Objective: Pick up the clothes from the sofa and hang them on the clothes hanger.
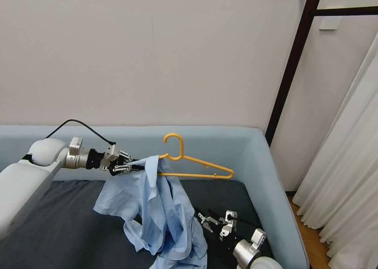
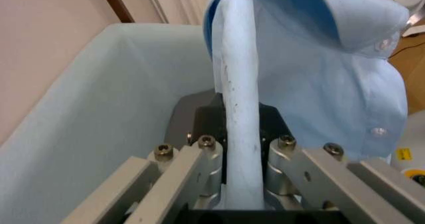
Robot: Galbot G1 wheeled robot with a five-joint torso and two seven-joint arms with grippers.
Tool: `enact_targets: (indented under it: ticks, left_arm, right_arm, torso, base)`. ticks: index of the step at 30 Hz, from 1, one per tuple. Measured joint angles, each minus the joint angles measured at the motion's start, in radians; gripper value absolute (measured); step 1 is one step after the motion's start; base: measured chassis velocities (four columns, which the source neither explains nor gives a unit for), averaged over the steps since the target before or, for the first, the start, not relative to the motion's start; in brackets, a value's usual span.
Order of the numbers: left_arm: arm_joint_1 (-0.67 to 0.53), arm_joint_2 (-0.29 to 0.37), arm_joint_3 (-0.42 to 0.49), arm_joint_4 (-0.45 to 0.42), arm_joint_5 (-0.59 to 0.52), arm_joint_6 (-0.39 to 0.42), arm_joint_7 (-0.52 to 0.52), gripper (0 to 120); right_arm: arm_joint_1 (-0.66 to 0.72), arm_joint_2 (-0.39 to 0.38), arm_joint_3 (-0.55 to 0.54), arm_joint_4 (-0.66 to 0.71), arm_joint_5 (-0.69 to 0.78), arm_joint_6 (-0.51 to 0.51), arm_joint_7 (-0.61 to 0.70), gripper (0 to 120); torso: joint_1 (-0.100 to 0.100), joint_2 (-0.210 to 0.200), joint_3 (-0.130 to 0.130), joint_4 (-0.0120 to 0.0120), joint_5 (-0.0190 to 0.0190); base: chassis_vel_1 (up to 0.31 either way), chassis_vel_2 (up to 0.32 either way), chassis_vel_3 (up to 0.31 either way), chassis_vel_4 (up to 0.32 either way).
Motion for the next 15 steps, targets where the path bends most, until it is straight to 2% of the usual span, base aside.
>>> enact_targets:
  ticks: [7,11,12,15]
  left_arm:
    - [-0.002,-0.002,-0.001,0.005,0.004,-0.015,-0.001,6]
    - [-0.003,0.001,-0.001,0.014,0.008,-0.028,-0.001,6]
    - [-0.003,0.001,-0.001,0.014,0.008,-0.028,-0.001,6]
    - [-0.003,0.001,-0.001,0.016,0.009,-0.035,-0.001,6]
  right_arm:
    - [0.013,0.067,0.014,-0.045,0.039,-0.001,-0.044,99]
    - [0.013,0.075,0.022,-0.047,0.064,0.019,-0.095,82]
    - [0.013,0.075,0.022,-0.047,0.064,0.019,-0.095,82]
    - [0.002,0.073,0.022,-0.043,0.053,0.028,-0.134,67]
  torso:
    - [0.0,0.0,0.0,0.0,0.0]
    - [0.0,0.0,0.0,0.0001,-0.0001]
    - [0.0,0.0,0.0,0.0001,-0.0001]
    - [0.0,0.0,0.0,0.0,-0.0001]
  base:
    - [0.0,0.0,0.0,0.0]
    - [0.0,0.0,0.0,0.0]
    - [0.0,0.0,0.0,0.0]
    - [0.0,0.0,0.0,0.0]
